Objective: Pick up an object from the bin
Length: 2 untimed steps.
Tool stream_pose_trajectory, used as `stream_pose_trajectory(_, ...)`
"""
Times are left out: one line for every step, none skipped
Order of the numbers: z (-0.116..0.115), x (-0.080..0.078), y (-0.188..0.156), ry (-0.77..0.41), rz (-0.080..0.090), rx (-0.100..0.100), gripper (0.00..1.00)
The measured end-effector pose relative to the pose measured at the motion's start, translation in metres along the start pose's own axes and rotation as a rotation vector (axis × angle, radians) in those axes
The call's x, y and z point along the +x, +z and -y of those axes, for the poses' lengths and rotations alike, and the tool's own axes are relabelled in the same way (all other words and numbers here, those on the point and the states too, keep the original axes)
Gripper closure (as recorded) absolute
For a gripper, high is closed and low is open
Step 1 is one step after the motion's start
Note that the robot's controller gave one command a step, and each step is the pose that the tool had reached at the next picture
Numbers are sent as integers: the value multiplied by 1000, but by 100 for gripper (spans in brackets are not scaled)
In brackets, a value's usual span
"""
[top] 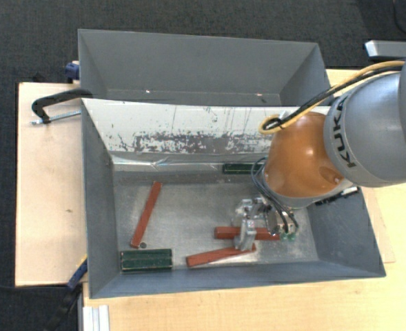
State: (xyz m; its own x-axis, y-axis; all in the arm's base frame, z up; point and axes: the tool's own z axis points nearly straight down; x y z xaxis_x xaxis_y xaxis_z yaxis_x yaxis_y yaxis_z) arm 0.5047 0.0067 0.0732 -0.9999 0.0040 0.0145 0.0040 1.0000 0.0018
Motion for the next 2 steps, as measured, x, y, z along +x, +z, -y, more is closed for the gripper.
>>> stream_pose_trajectory(0,0,0,1,0,0,100)
stream_pose_trajectory(-15,-67,-137,-14,21,1,100)
